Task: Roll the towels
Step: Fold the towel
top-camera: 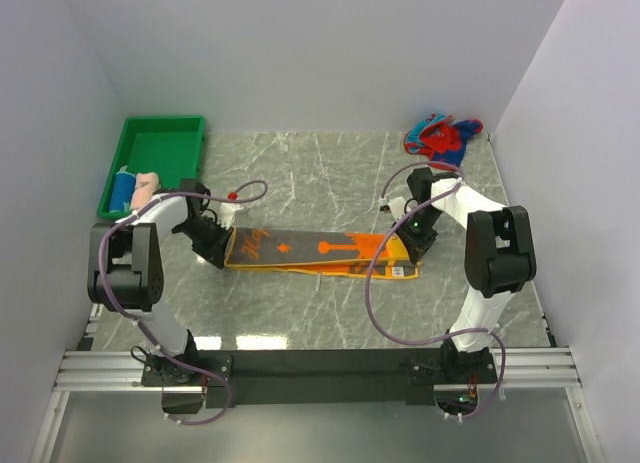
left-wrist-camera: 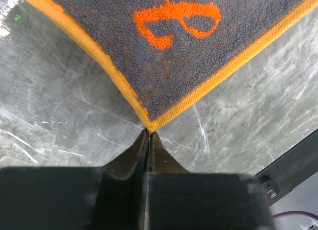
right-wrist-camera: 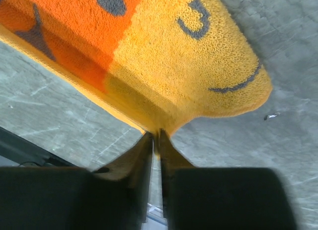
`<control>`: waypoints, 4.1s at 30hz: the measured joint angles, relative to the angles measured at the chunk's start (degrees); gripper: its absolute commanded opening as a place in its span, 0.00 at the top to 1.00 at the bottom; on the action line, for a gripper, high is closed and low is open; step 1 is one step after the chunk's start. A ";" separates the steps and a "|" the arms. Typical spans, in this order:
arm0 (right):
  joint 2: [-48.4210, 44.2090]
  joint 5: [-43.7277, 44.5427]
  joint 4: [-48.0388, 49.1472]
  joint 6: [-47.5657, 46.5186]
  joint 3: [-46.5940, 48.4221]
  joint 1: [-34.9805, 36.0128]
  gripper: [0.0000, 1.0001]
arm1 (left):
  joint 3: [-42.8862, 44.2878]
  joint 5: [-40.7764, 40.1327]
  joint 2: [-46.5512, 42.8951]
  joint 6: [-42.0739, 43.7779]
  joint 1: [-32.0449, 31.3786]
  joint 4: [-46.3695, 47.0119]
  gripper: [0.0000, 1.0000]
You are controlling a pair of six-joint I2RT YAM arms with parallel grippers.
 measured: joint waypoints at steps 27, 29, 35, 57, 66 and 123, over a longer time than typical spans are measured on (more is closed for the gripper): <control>5.55 -5.09 1.36 9.79 5.31 0.37 0.70 | 8.09 2.05 0.61 -17.75 -4.87 10.47 0.76; 6.19 -3.32 3.13 11.41 4.57 0.37 0.70 | 8.11 0.28 3.87 -20.04 -4.74 13.42 0.77; 6.56 -0.59 4.39 14.95 3.76 -0.15 0.72 | 11.67 -4.24 11.21 -23.15 -4.35 15.56 0.76; 15.50 7.04 1.81 19.85 17.59 -6.60 0.65 | 12.20 -3.28 7.69 -24.50 -4.72 13.11 0.60; 21.92 7.10 1.38 20.85 30.14 -6.69 0.61 | 7.82 -3.23 3.98 -28.39 -4.57 12.31 0.49; 0.24 0.90 1.57 22.51 11.34 -2.56 1.00 | 8.87 2.64 -2.38 -29.53 -2.69 8.66 0.01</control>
